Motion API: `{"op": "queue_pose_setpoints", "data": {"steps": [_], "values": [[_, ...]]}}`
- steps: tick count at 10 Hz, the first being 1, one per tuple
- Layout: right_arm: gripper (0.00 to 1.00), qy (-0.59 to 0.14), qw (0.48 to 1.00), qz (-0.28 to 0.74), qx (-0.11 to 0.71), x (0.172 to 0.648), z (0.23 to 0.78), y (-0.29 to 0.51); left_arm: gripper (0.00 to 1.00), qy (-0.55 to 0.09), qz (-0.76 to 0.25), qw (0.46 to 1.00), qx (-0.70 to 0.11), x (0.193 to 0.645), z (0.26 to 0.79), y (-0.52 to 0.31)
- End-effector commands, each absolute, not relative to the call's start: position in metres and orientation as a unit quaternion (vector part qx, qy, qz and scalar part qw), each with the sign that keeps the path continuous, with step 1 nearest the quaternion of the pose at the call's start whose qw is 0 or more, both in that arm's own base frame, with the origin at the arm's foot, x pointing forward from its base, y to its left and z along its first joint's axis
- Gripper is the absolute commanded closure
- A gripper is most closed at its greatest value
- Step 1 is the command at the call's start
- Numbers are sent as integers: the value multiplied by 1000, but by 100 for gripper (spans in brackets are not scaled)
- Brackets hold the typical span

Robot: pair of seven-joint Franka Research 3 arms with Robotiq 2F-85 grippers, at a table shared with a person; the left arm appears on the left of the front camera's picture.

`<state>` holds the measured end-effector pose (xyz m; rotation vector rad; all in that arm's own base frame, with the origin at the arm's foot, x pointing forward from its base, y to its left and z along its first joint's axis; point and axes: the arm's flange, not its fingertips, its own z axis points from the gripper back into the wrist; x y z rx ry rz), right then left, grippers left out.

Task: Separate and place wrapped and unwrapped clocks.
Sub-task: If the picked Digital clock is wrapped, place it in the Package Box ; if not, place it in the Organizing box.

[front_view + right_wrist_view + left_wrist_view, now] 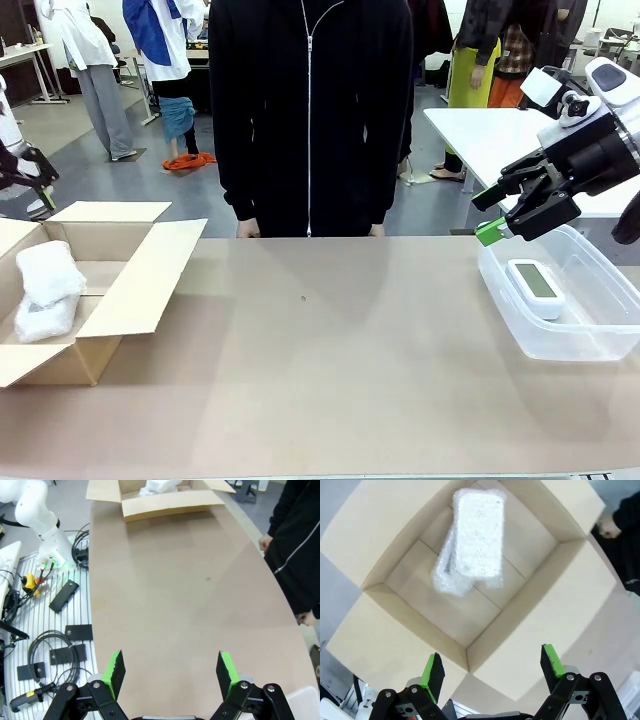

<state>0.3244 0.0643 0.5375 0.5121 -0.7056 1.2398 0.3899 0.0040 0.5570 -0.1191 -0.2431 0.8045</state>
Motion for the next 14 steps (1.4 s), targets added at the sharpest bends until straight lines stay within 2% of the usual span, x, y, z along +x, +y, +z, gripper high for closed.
{"op": "queue_pose_setpoints", "data": {"steps": [1,3,7,14], "values": [[5,-331,715,564,246,327,537,67,0,-109,371,917,-101,370,569,13],[5,-331,715,564,246,327,537,67,0,-104,345,925,-118,360,579,10],[5,-331,715,564,246,327,537,67,0,-111,324,935,-93,366,573,-3],[5,-331,715,564,246,327,537,67,0,-112,340,928,-103,362,582,2]]}}
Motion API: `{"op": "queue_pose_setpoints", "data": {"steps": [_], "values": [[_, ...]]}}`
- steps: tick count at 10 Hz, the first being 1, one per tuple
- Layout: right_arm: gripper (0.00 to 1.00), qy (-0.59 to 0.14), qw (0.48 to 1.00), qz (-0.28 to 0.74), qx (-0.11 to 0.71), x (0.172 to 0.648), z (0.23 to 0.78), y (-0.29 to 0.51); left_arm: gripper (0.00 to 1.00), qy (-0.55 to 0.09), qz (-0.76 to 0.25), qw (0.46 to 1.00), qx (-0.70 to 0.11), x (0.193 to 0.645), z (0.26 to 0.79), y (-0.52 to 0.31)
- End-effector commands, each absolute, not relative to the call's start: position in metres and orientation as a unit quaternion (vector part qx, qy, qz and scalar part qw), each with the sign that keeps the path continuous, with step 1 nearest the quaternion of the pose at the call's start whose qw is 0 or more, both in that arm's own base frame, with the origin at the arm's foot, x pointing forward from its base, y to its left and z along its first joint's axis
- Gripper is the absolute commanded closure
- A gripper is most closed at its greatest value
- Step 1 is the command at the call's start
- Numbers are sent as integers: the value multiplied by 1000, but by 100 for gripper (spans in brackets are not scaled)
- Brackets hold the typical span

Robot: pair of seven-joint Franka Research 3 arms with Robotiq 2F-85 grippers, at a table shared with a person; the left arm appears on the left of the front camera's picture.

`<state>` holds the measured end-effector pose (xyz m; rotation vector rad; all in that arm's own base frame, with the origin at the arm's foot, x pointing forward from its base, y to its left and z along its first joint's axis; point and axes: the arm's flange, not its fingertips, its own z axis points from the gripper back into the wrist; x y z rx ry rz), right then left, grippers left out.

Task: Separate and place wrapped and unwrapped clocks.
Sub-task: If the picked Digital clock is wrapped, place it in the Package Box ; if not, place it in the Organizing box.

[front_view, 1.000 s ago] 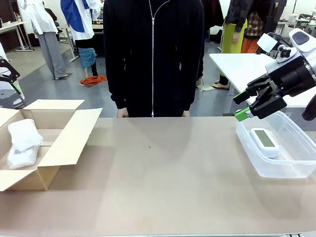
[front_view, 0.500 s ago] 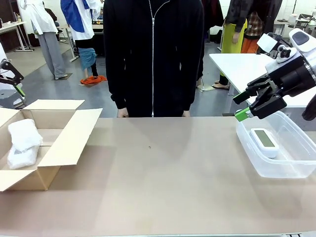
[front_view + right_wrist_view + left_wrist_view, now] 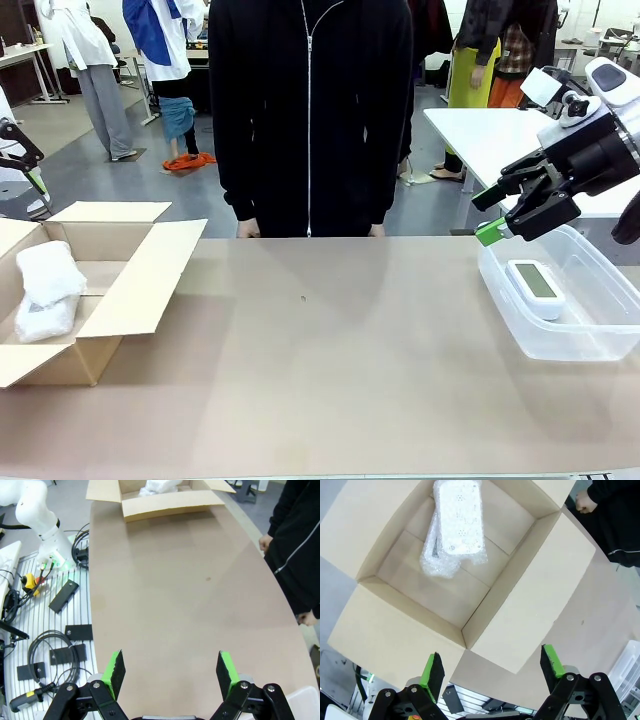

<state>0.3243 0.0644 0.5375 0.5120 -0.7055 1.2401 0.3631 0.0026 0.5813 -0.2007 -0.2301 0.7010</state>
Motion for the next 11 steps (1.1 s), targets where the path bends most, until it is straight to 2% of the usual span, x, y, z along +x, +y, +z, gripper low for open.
{"op": "queue_pose_setpoints", "data": {"steps": [1,11], "values": [[5,-331,715,564,246,327,537,67,0,-112,340,928,-103,362,582,2],[5,-331,715,564,246,327,537,67,0,-112,340,928,-103,362,582,2]]}}
